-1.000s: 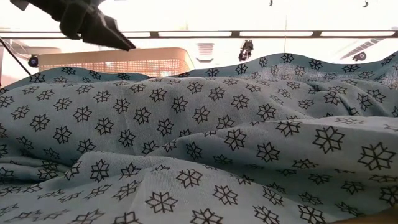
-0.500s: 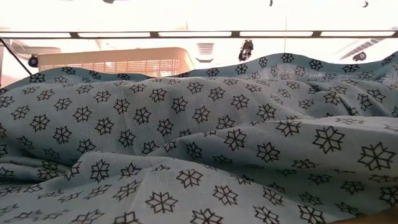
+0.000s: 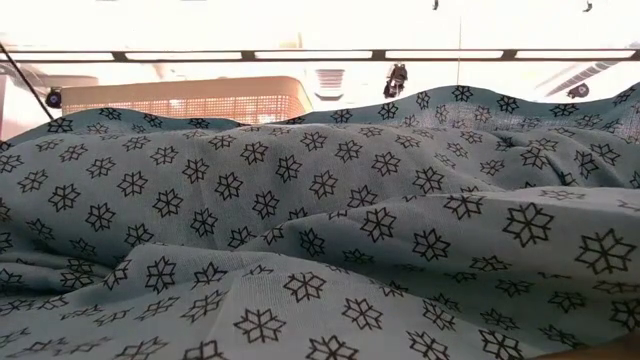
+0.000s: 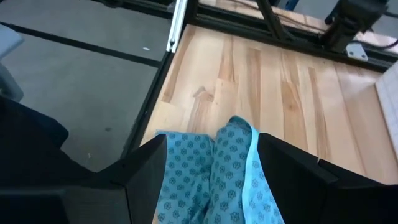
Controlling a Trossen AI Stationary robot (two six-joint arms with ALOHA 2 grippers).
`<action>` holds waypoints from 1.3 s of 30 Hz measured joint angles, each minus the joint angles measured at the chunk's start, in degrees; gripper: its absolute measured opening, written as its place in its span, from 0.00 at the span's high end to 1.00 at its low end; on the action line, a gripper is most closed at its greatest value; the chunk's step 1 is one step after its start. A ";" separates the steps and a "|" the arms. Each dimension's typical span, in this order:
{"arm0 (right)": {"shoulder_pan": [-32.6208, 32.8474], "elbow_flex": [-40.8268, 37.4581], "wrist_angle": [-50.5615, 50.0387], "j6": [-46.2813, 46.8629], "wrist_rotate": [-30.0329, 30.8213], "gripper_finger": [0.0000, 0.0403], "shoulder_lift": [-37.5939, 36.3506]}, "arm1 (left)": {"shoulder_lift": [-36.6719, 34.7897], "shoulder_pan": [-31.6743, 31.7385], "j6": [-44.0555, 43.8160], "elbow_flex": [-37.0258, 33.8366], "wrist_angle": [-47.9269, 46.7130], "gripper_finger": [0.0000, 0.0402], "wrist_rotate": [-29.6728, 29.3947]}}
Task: Pick & Place Medicine items
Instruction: Put the blue patient gown into the big white bin
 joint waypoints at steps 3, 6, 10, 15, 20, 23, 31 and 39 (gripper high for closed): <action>-0.04 -0.11 -0.77 0.30 0.00 0.38 0.00 | -3.02 -7.94 2.54 -4.58 1.35 0.20 -0.91; -0.08 -0.11 -0.64 0.28 0.16 0.38 0.00 | -4.25 -15.00 7.45 -9.26 4.53 0.20 7.01; -0.38 -0.11 -0.19 -0.96 0.61 0.38 0.00 | -4.51 -22.03 6.72 -14.21 7.41 0.20 11.57; -0.89 -0.11 -0.16 -1.01 0.61 0.38 0.02 | -4.54 -23.86 7.38 -18.68 11.92 0.20 13.00; -1.42 -0.13 -0.18 -0.99 0.61 0.38 0.02 | -9.24 -23.90 19.78 -19.48 7.43 0.20 25.88; -1.44 -0.23 -0.22 -0.99 0.59 0.38 0.02 | -15.08 -23.79 17.28 -19.49 6.04 0.20 24.01; -1.44 -0.31 -0.60 -1.21 0.44 0.38 0.02 | -31.28 -23.73 13.04 -25.85 3.03 0.20 17.05; -1.46 -0.33 -0.36 -1.83 0.44 0.38 0.09 | -35.12 -23.62 11.79 -34.97 37.42 0.20 -3.32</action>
